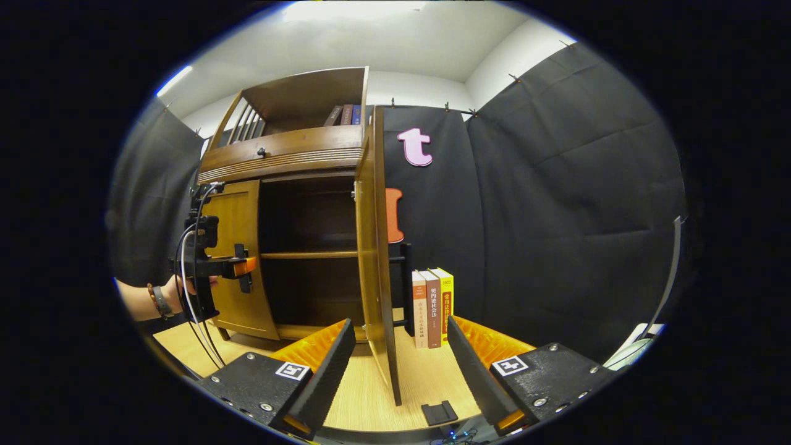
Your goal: Open the right door of the double-door shoe cabinet with the right hand, and open the left door with the left hand.
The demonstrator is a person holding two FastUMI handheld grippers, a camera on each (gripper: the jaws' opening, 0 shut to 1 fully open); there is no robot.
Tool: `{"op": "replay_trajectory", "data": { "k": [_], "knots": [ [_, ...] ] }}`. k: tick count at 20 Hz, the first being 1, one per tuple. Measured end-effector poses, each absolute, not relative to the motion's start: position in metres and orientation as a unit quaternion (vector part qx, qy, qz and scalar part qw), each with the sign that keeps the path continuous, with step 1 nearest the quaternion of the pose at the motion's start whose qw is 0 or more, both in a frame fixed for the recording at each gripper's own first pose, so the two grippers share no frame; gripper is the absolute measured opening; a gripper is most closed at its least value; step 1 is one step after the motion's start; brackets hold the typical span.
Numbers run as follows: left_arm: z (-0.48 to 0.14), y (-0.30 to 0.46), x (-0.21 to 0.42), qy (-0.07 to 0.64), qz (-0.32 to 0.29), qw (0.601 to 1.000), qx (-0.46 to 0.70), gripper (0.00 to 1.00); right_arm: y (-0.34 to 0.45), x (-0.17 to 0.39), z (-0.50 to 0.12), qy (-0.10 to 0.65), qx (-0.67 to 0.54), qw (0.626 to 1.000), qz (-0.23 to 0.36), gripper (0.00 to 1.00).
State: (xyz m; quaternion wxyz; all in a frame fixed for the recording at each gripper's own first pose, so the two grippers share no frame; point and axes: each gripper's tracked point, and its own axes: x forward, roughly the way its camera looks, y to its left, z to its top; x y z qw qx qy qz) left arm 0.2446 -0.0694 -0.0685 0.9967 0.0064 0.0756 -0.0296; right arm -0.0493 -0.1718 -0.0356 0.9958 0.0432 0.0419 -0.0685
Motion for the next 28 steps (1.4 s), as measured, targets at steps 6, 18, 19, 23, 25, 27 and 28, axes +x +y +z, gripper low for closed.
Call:
{"op": "replay_trajectory", "data": {
  "k": [6, 18, 19, 23, 25, 27, 28],
  "knots": [
    [-0.074, -0.062, 0.256, 0.082, -0.023, 0.996, -0.006, 0.92, -0.180, -0.054, -0.035, 0.040, 0.046, 0.995, -0.081, 0.92],
    [-0.072, -0.070, 0.255, 0.053, -0.033, 0.998, 0.008, 0.35, -0.163, -0.053, -0.049, 0.055, 0.055, 0.995, -0.067, 0.92],
    [-0.073, -0.071, 0.253, 0.057, -0.041, 0.997, 0.013, 0.34, -0.160, -0.055, -0.049, 0.056, 0.055, 0.995, -0.063, 0.92],
    [-0.070, -0.070, 0.225, 0.052, -0.062, 0.997, 0.005, 0.35, -0.145, -0.055, -0.056, 0.065, 0.055, 0.995, -0.049, 0.92],
    [-0.073, -0.064, 0.200, 0.051, -0.061, 0.997, 0.019, 0.34, -0.135, -0.054, -0.056, 0.068, 0.057, 0.995, -0.037, 0.92],
    [-0.069, -0.057, 0.177, 0.048, -0.057, 0.997, 0.028, 0.35, -0.127, -0.051, -0.055, 0.068, 0.052, 0.996, -0.025, 0.92],
    [-0.067, -0.054, 0.169, 0.052, -0.060, 0.997, 0.025, 0.34, -0.123, -0.049, -0.055, 0.070, 0.048, 0.996, -0.020, 0.92]
  ]
}}
